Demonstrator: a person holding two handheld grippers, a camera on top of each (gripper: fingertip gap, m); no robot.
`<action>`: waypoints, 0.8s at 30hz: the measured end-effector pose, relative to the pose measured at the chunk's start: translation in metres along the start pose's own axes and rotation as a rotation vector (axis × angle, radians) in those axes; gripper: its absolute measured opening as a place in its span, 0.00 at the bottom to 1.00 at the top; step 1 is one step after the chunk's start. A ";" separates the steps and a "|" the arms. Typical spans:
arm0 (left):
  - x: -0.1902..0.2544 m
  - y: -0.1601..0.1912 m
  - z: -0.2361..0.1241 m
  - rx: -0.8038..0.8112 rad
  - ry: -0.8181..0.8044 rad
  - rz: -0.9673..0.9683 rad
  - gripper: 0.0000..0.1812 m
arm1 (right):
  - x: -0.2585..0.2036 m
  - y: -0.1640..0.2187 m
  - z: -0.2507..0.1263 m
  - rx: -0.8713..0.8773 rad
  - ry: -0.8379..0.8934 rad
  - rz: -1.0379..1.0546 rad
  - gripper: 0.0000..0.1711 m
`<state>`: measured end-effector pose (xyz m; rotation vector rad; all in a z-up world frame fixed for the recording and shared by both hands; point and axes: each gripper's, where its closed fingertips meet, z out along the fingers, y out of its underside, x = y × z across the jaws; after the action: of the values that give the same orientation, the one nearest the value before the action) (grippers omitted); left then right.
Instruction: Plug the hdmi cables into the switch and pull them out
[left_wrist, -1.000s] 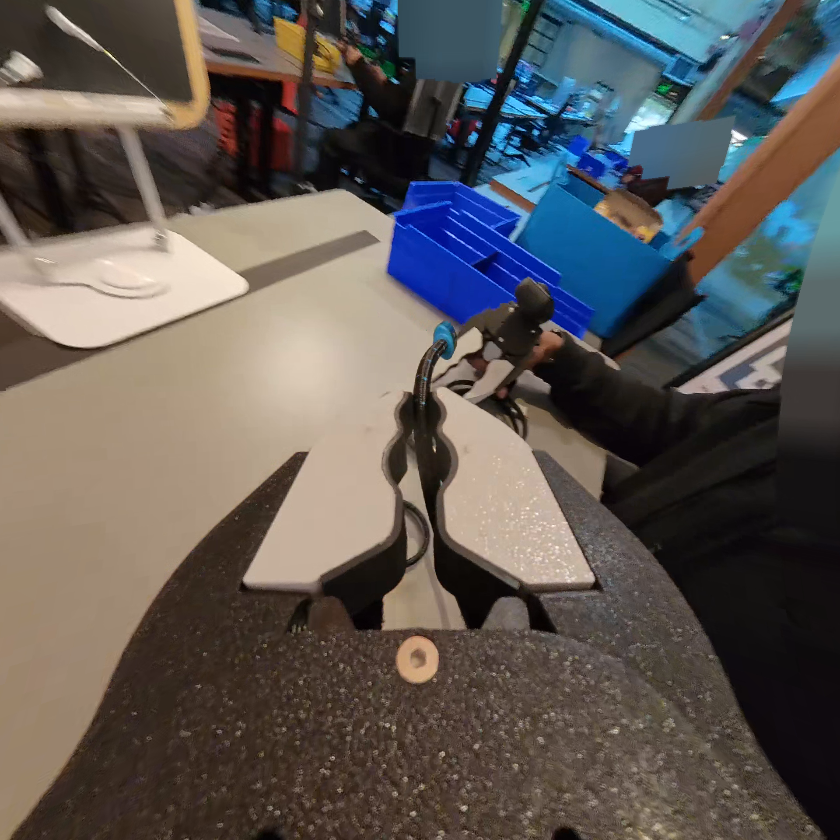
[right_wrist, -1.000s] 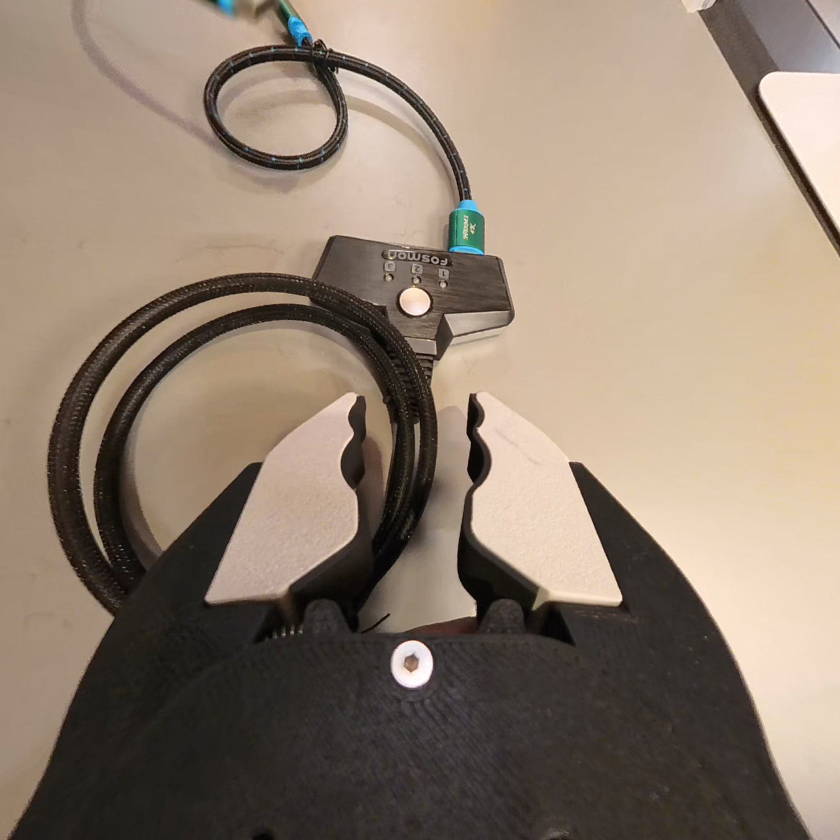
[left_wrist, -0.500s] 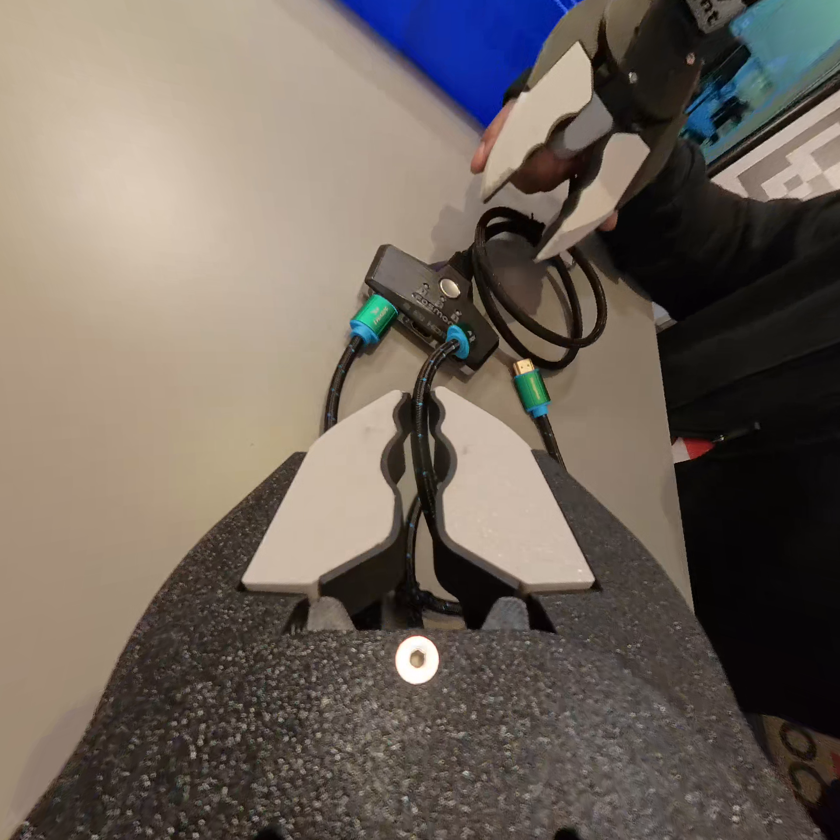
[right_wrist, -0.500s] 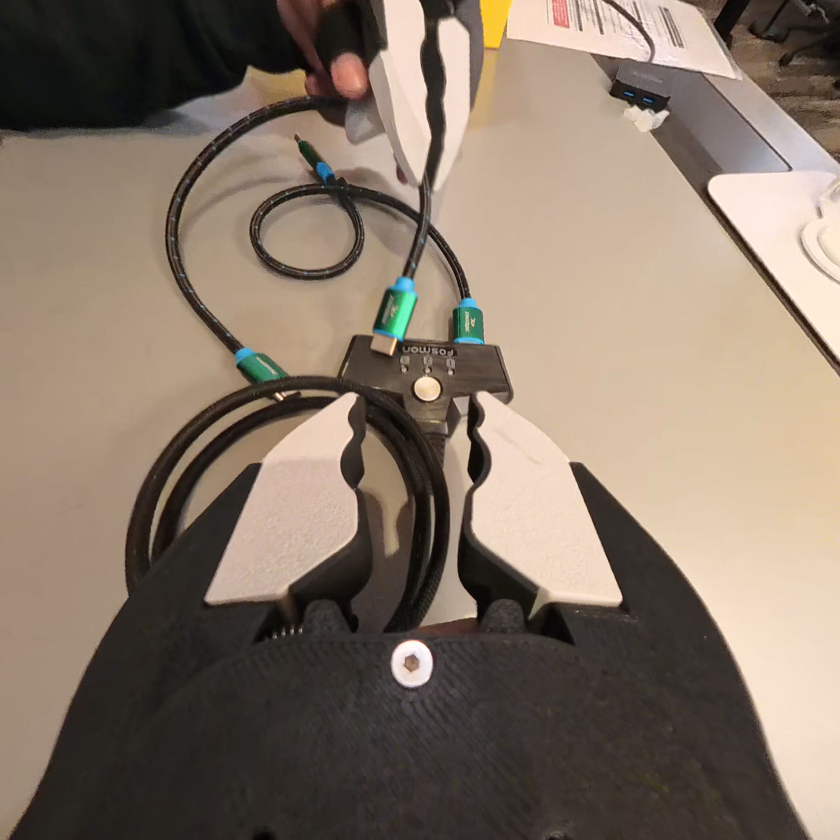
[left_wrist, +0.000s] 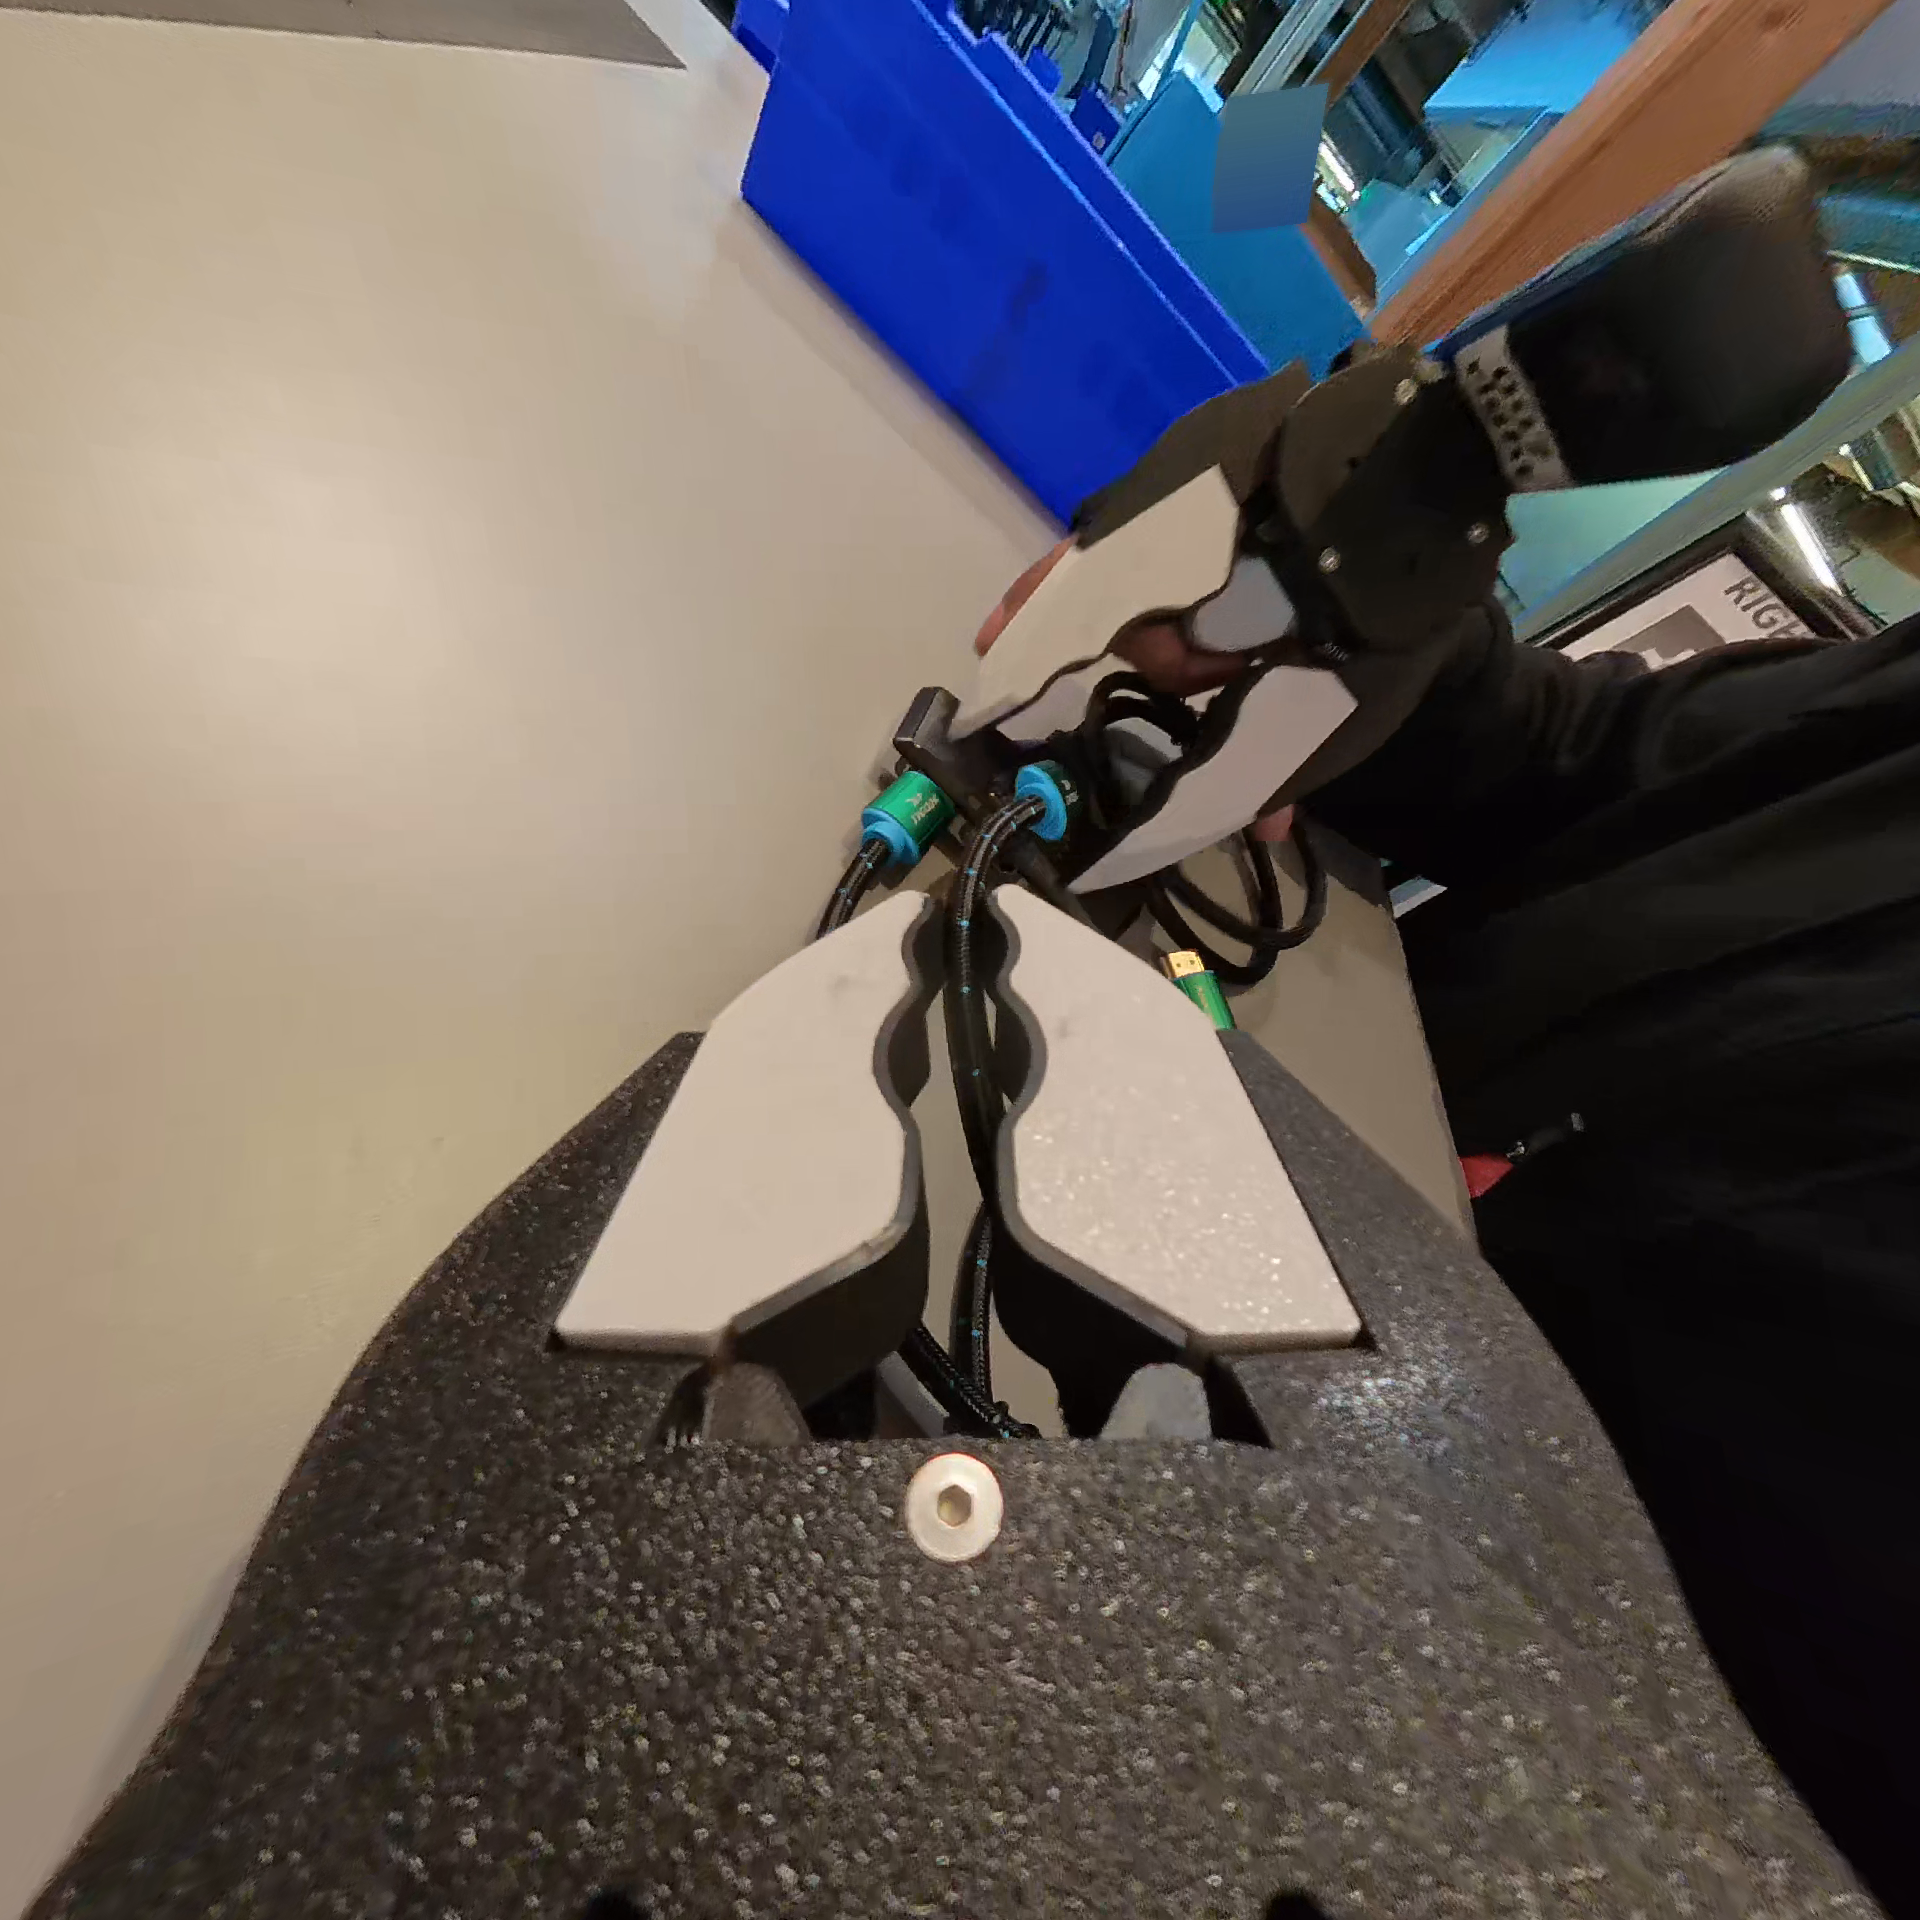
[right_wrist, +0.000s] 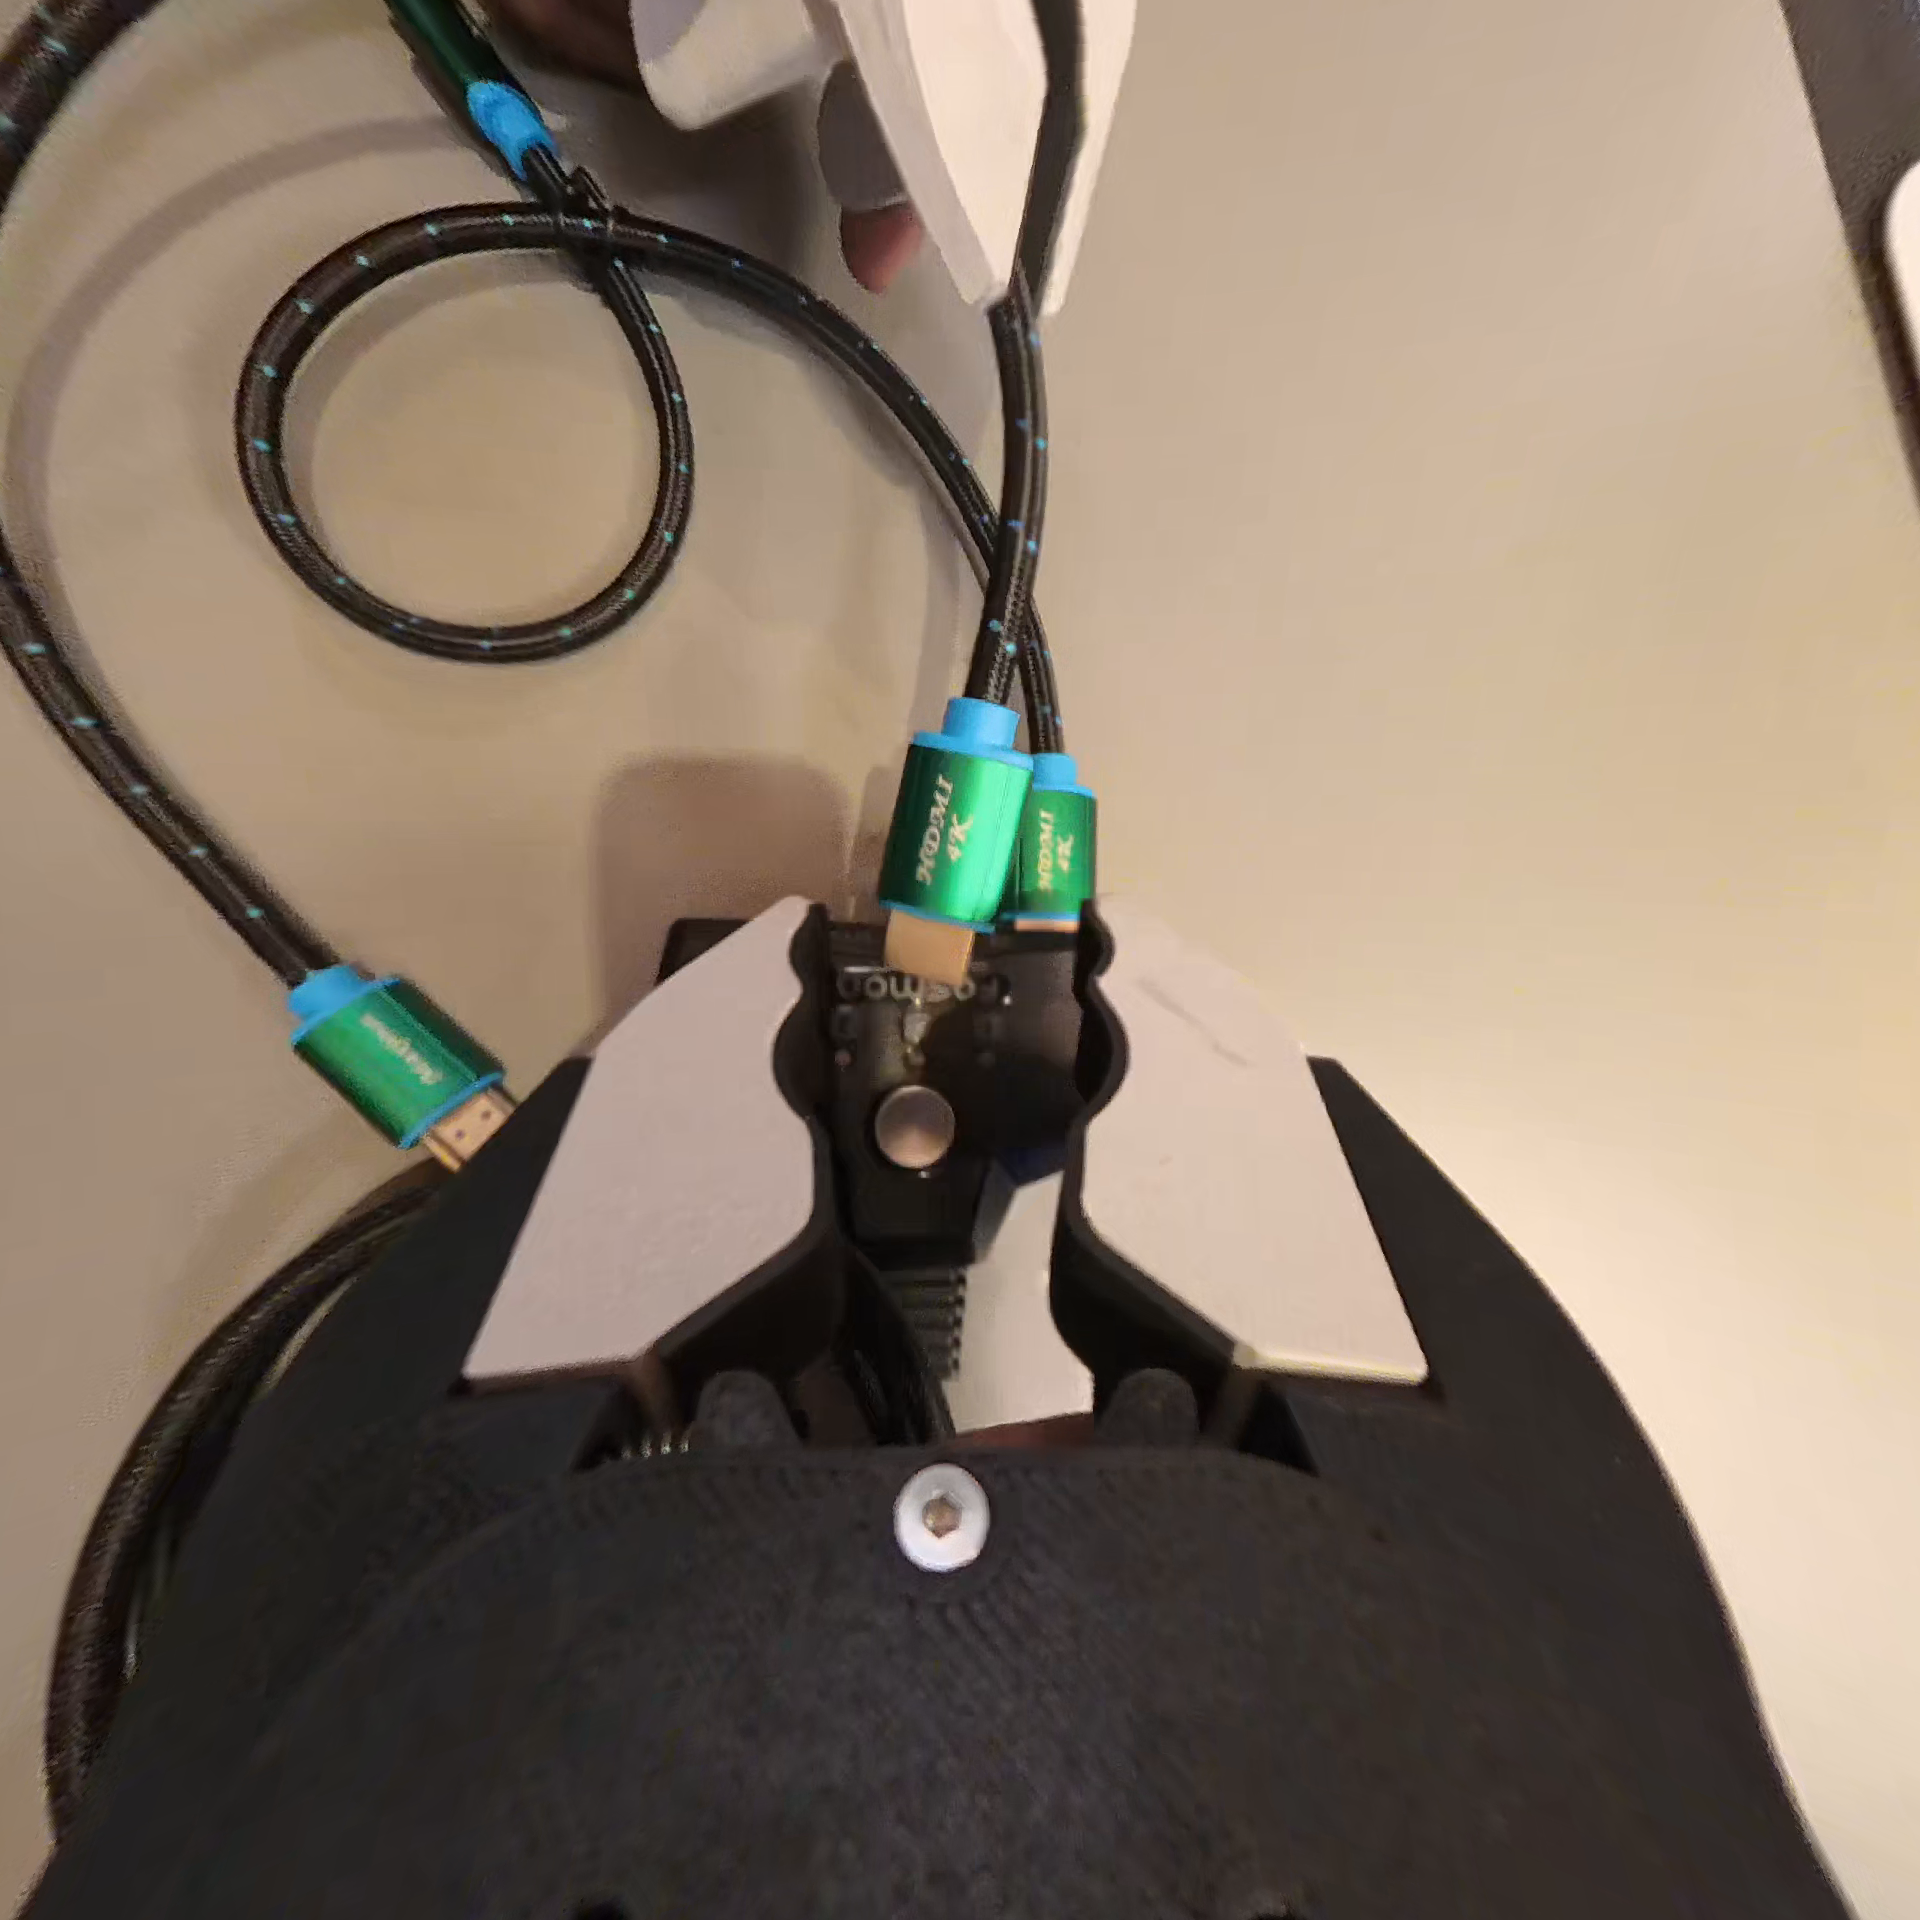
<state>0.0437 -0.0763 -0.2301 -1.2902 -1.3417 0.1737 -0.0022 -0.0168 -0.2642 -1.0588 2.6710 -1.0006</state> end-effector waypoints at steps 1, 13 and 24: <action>0.001 -0.001 0.000 0.006 0.007 0.003 0.03 | -0.003 -0.003 0.003 0.012 -0.008 0.000 0.21; 0.005 -0.011 -0.006 -0.086 -0.286 0.500 0.32 | -0.014 -0.008 -0.005 0.047 -0.071 -0.008 0.13; 0.016 0.029 0.057 -0.364 -0.232 1.072 0.14 | -0.020 -0.011 0.002 0.049 -0.153 0.024 0.13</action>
<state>0.0207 -0.0206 -0.2580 -2.2597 -0.7439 0.8628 0.0194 -0.0107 -0.2618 -1.0456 2.5185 -0.9350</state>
